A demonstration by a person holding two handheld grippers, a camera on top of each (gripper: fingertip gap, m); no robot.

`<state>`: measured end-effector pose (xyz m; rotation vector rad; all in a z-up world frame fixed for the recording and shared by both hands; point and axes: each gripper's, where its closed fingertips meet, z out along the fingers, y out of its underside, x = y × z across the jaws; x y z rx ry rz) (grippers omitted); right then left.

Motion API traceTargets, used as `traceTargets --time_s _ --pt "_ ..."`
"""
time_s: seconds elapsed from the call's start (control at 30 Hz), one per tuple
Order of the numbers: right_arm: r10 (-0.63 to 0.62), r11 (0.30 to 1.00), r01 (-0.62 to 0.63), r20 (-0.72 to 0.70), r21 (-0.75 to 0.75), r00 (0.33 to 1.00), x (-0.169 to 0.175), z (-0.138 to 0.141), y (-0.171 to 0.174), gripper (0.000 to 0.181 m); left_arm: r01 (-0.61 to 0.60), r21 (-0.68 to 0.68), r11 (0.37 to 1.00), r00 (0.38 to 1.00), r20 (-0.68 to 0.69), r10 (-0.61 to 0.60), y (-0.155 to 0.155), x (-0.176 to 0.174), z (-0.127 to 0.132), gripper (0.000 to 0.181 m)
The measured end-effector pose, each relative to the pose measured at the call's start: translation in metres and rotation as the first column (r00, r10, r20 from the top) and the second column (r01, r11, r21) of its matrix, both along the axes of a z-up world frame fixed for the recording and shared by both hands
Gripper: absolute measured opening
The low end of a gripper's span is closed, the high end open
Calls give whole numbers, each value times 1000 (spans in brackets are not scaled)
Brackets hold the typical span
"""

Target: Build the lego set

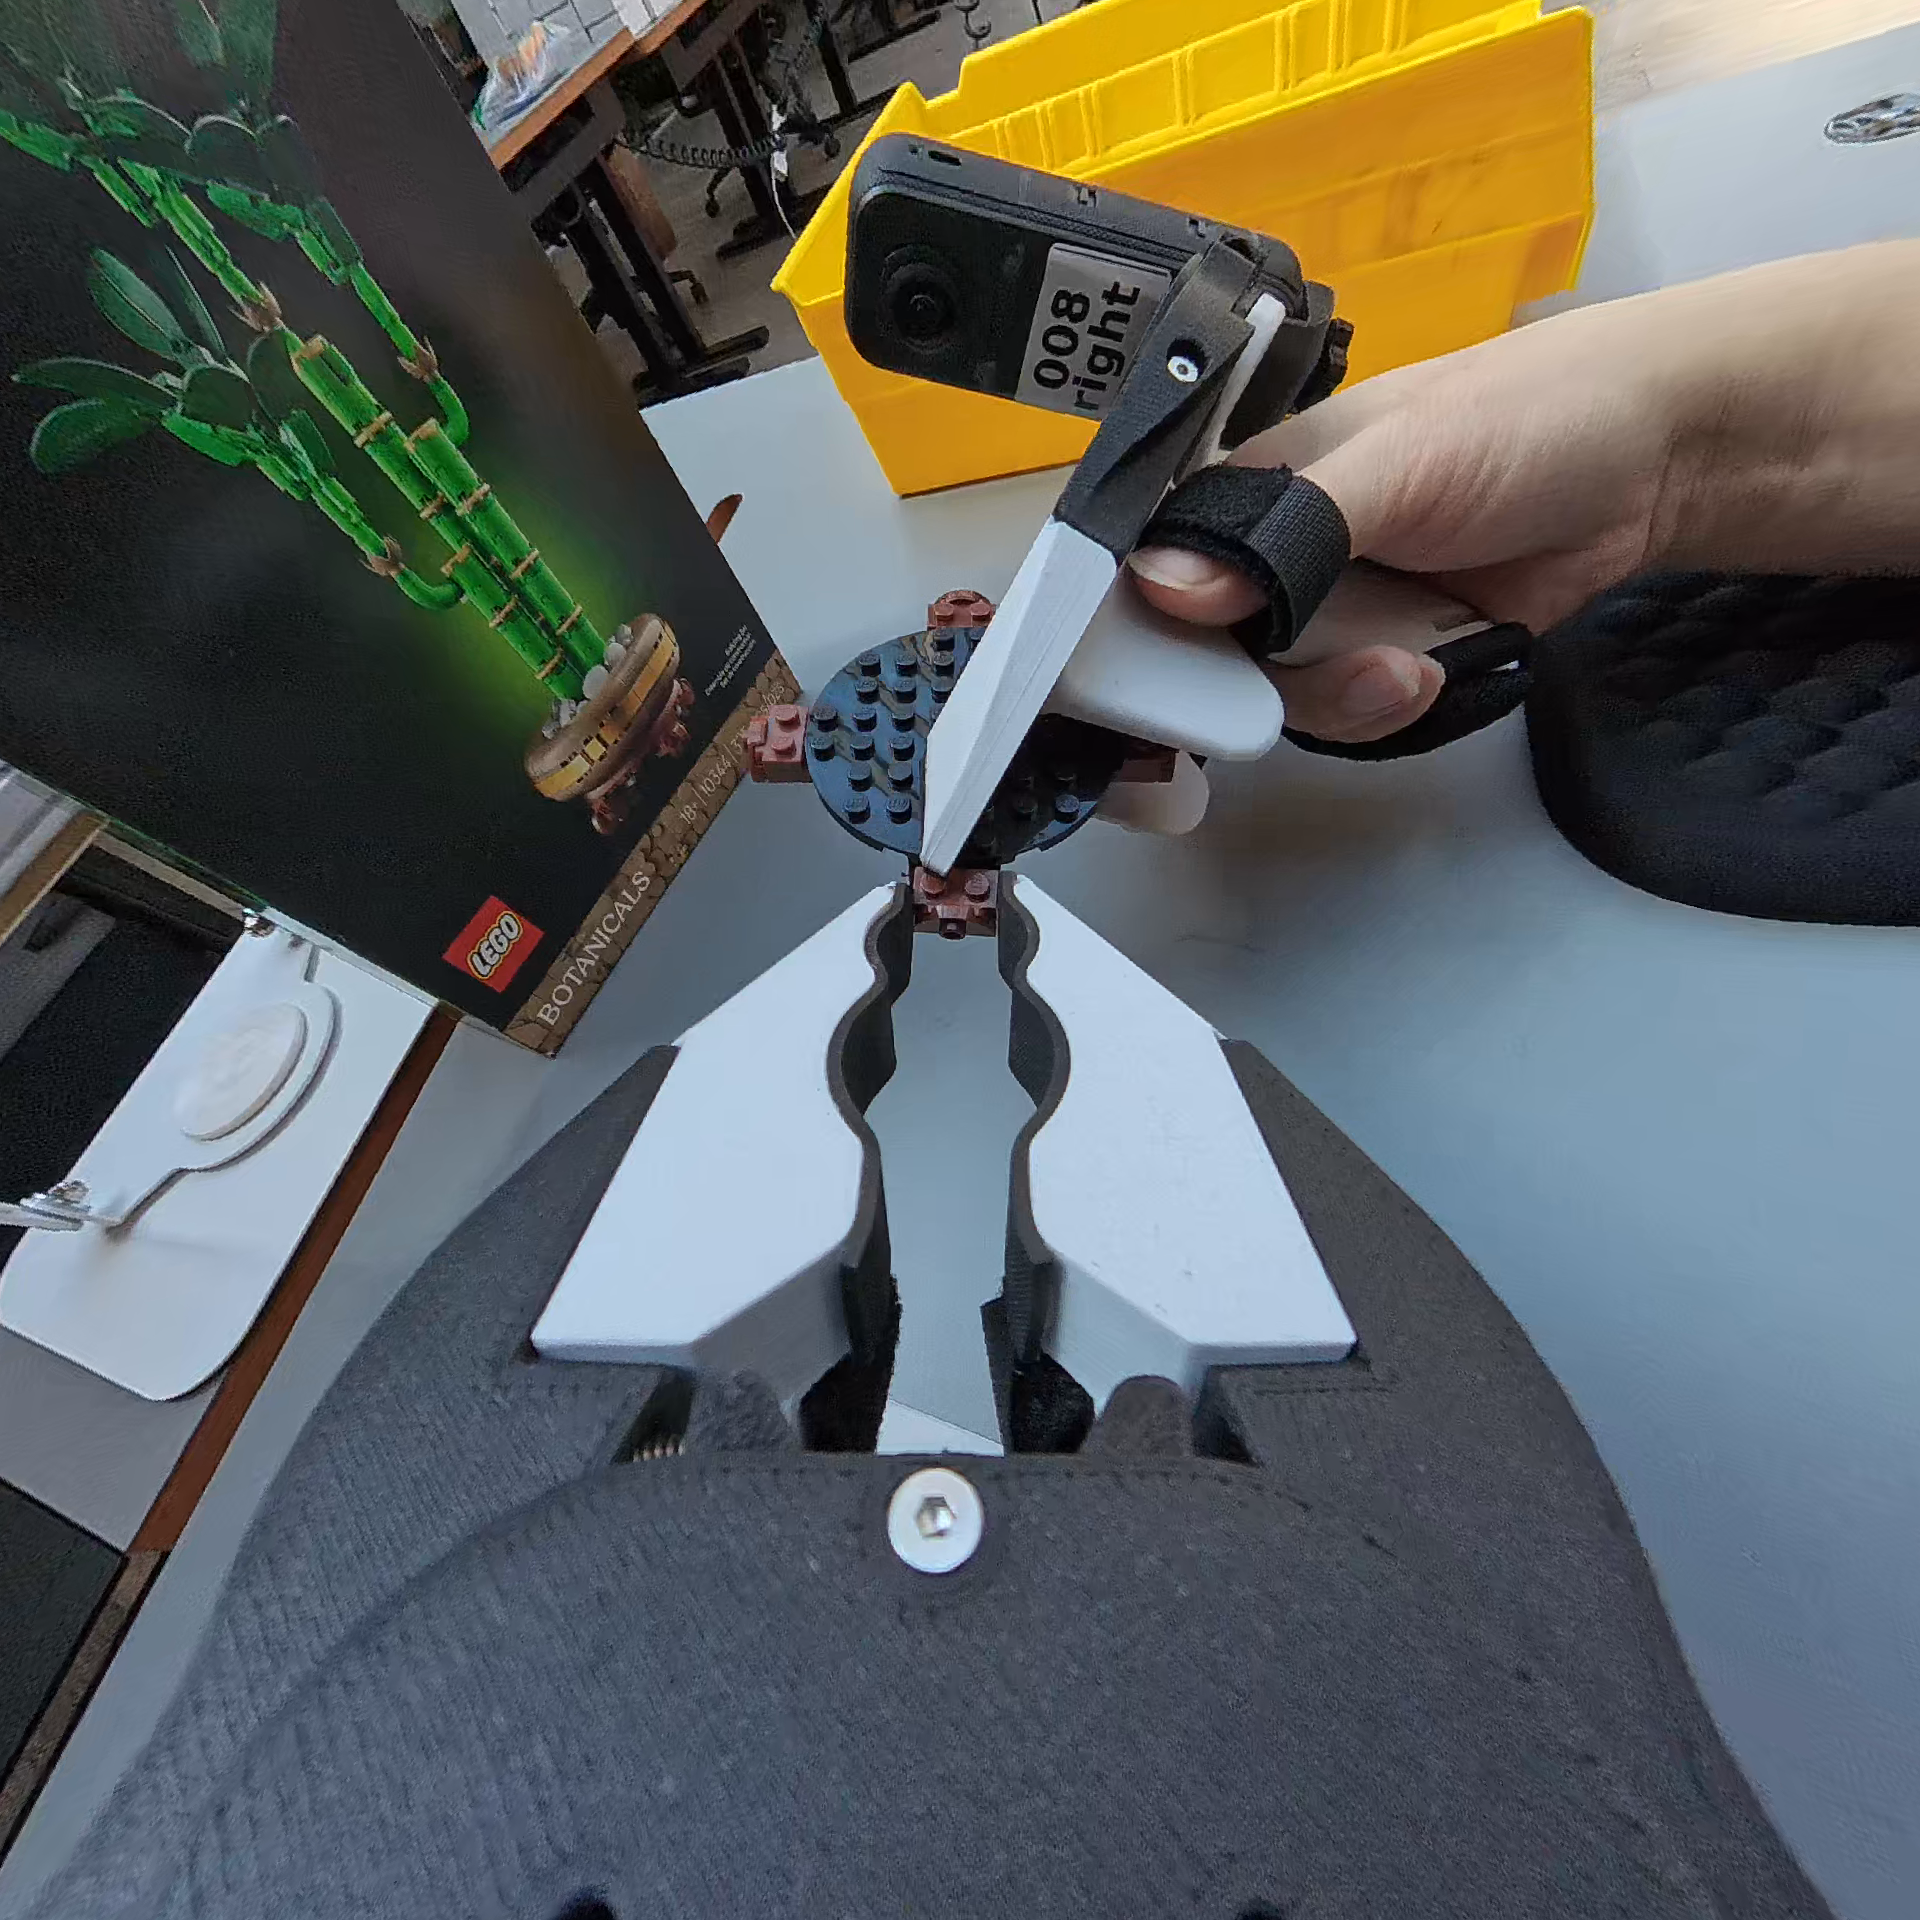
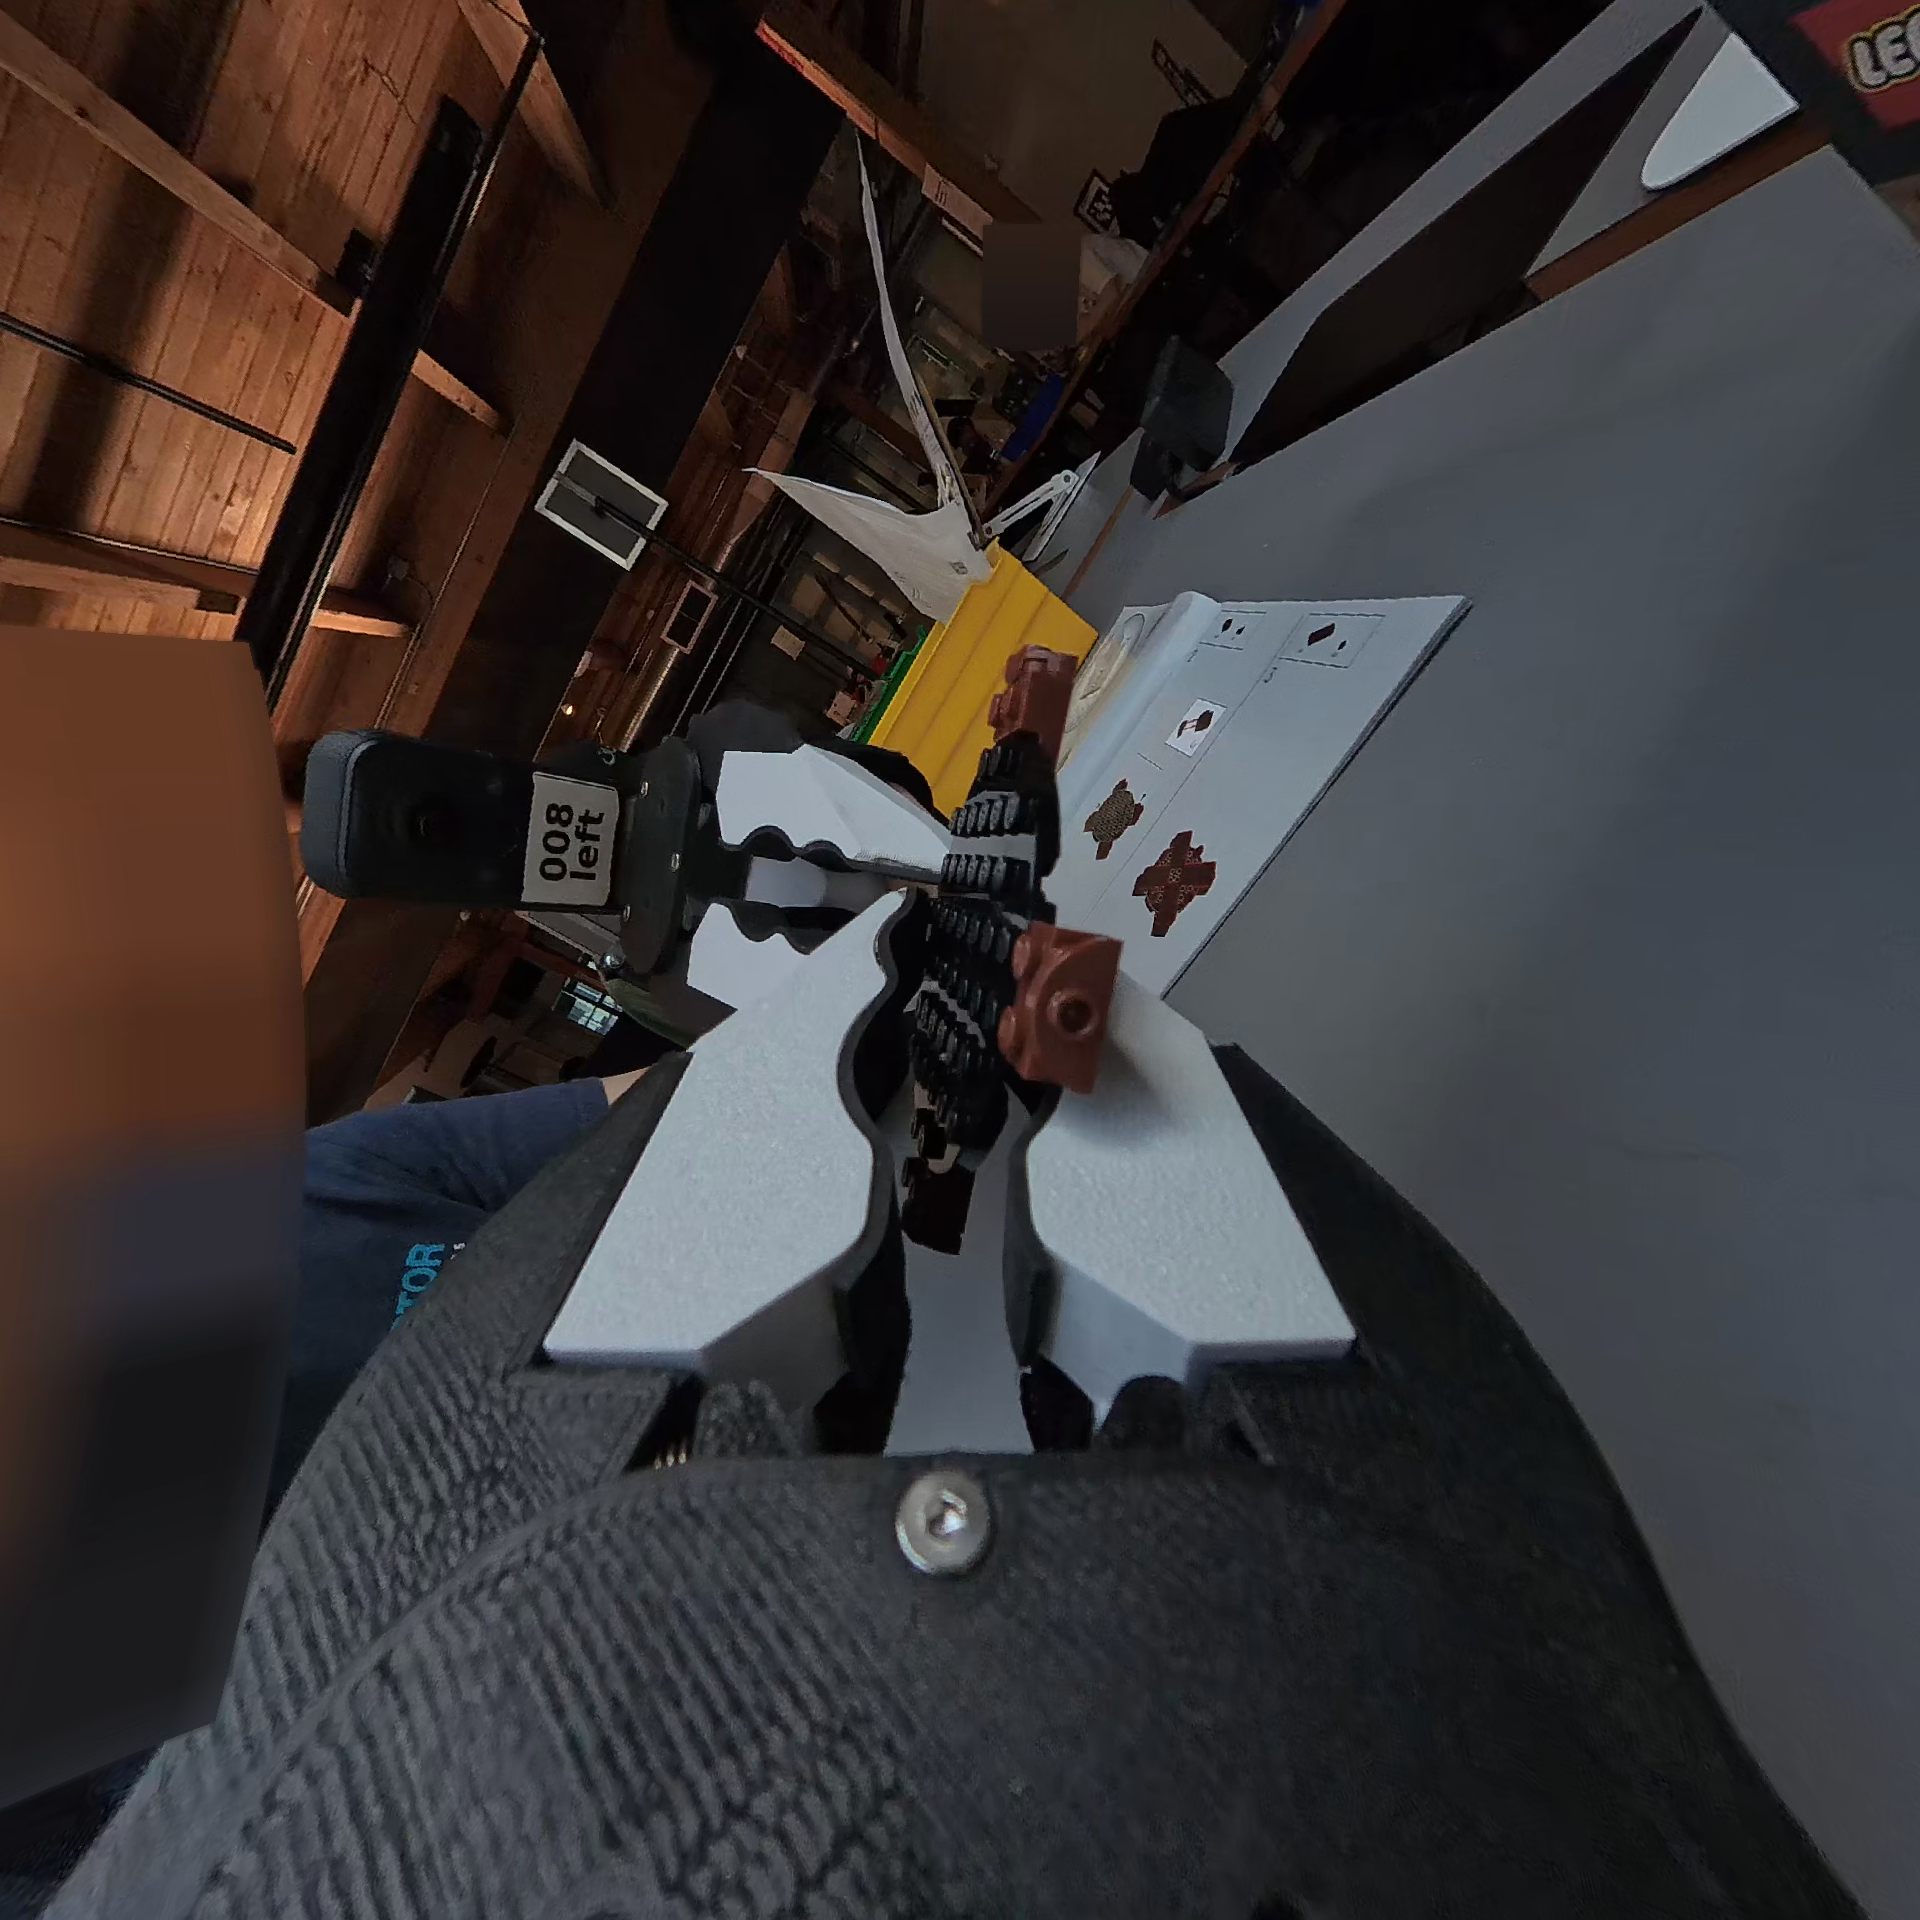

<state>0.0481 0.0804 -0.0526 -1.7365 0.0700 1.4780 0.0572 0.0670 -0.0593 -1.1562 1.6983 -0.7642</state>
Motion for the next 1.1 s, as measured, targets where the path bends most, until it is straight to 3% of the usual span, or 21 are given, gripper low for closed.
traceTargets --time_s 0.47,0.67,0.83,1.1 --pt "-14 1000 13 -50 -26 999 -2 2 1 9 -22 173 985 1000 1 22 1 -2 4 14" --pt "-27 1000 27 -9 11 1000 -3 7 0 9 -9 170 985 999 32 3 1 -3 8 14" --pt "-36 998 39 -63 52 997 -4 20 -2 8 -1 173 985 993 120 -20 -1 -4 21 14" --pt "-68 992 68 -1 104 998 -5 23 -1 7 -12 199 980 994 110 -11 0 -6 23 14"
